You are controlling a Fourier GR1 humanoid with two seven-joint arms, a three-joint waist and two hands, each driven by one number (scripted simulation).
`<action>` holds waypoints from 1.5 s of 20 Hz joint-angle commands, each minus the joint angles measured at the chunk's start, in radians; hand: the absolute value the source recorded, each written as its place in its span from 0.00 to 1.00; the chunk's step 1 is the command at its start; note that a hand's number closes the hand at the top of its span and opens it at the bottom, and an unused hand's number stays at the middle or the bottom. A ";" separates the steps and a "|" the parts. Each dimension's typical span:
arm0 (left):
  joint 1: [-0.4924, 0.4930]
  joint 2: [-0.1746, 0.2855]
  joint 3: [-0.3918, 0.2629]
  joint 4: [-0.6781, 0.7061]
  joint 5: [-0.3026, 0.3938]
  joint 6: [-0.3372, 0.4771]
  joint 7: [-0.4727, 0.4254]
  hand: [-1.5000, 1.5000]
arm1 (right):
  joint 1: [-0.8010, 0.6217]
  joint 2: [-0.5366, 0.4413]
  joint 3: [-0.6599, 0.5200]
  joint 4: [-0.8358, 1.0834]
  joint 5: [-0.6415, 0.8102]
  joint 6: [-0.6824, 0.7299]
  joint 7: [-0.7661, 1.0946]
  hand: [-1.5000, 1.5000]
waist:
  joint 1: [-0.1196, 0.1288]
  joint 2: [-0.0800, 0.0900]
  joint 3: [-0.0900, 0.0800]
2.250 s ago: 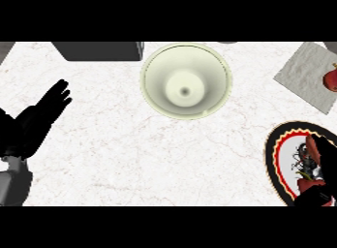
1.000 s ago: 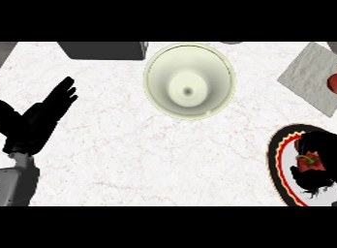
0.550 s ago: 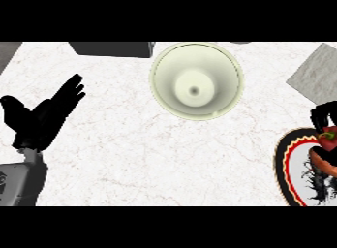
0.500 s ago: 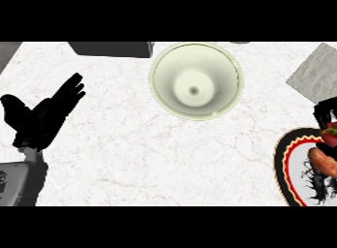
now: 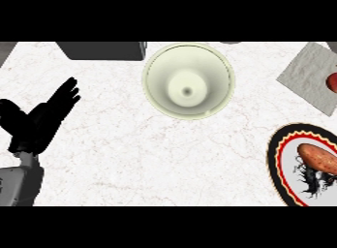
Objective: Pick the bell pepper from the plate and place it in the bowl
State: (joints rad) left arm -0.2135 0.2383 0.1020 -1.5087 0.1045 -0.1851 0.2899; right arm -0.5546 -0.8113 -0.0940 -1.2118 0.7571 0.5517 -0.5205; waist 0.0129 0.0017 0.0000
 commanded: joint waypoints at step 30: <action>-0.037 0.014 0.045 0.025 0.026 -0.047 0.014 0.50 | -0.547 0.511 0.056 -0.139 -0.284 0.138 0.769 1.00 | 0.001 0.000 -0.001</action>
State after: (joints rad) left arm -0.2374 0.2408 0.1339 -1.4901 0.1045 -0.2051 0.2947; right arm -1.0556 -0.3674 -0.0826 -1.4142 0.4217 0.7673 0.2397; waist 0.0101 0.0002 -0.0010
